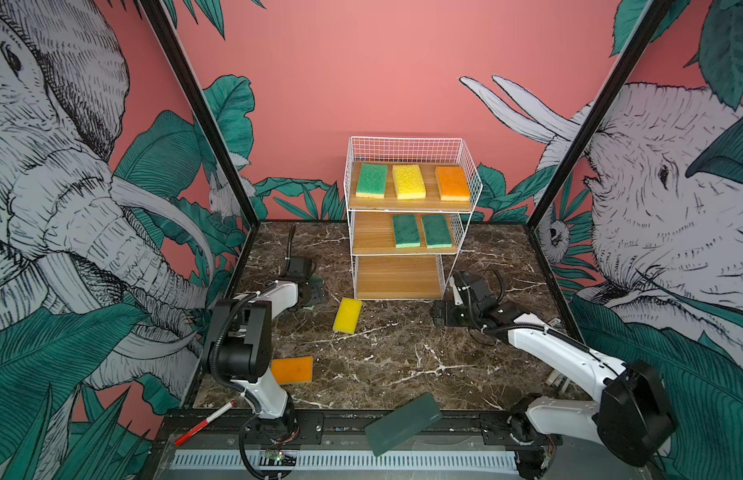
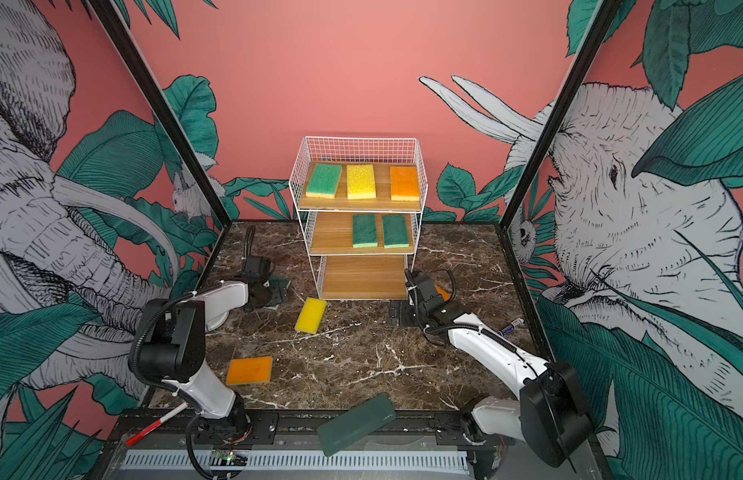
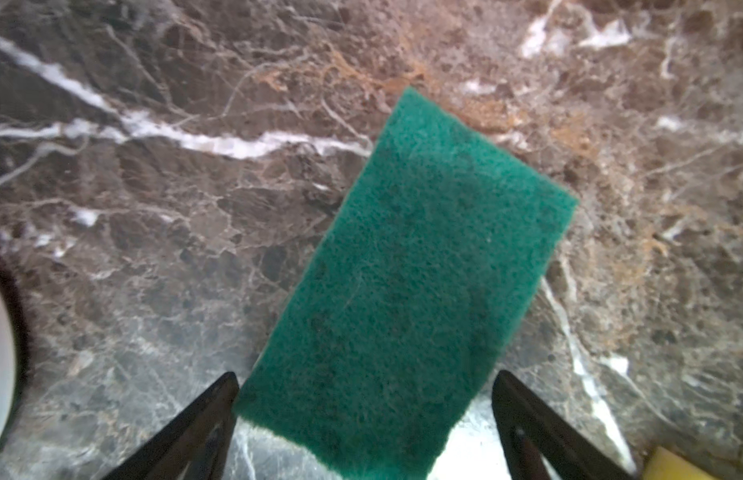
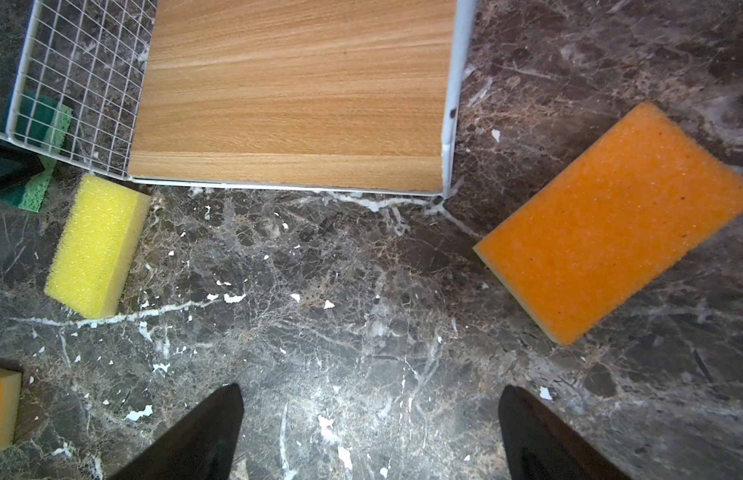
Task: Place and organize the cleaning sponges onto the shelf
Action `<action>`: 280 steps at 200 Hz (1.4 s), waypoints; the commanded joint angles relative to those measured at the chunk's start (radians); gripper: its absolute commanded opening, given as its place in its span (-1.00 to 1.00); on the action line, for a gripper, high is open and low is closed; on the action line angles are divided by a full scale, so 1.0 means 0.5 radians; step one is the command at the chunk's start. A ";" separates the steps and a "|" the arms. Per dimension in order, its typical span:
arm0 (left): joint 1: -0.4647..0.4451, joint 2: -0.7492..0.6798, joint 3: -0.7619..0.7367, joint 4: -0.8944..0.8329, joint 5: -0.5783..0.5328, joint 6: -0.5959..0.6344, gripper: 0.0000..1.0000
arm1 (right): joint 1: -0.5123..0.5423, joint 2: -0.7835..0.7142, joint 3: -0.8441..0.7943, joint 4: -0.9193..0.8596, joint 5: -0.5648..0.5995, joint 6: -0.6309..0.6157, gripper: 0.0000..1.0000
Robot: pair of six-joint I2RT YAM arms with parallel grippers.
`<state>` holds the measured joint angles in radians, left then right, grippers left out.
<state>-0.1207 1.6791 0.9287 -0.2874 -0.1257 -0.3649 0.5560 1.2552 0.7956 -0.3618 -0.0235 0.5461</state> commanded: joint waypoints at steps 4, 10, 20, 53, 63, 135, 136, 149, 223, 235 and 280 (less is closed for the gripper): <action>-0.023 -0.063 -0.029 -0.098 0.091 0.060 0.91 | -0.003 -0.001 -0.011 0.005 0.002 0.010 0.97; -0.030 -0.096 -0.051 -0.093 0.118 0.072 0.90 | -0.004 -0.006 -0.013 0.004 0.004 0.009 0.97; -0.042 -0.143 -0.081 -0.099 0.147 0.073 0.90 | -0.004 -0.019 -0.017 0.002 0.003 0.010 0.97; -0.061 -0.239 -0.144 -0.116 0.129 0.050 0.90 | -0.004 -0.062 -0.029 -0.024 0.028 -0.001 0.97; -0.078 -0.231 -0.137 -0.121 0.083 0.023 0.91 | -0.002 -0.076 -0.037 -0.029 0.037 -0.006 0.97; -0.114 -0.038 0.028 -0.229 -0.181 -0.126 0.98 | -0.007 -0.155 -0.052 -0.065 0.069 -0.028 0.98; -0.114 -0.037 0.027 -0.228 -0.179 -0.125 0.98 | -0.007 -0.155 -0.053 -0.065 0.069 -0.028 0.98; -0.112 -0.029 0.035 -0.221 -0.164 -0.089 0.97 | -0.008 -0.155 -0.054 -0.056 0.067 -0.028 0.99; -0.111 0.081 0.130 -0.258 -0.078 0.098 0.70 | -0.006 -0.132 -0.046 -0.075 0.075 -0.043 0.98; -0.115 0.103 0.162 -0.324 -0.090 0.061 0.70 | -0.007 -0.137 -0.051 -0.087 0.079 -0.043 0.98; -0.114 0.167 0.238 -0.428 -0.087 0.062 0.53 | -0.007 -0.212 -0.089 -0.104 0.109 -0.049 0.99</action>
<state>-0.1741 1.7493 1.0222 -0.4393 -0.1719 -0.3397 0.5560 1.1843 0.7696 -0.3882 0.0071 0.5331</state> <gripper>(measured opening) 0.789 0.993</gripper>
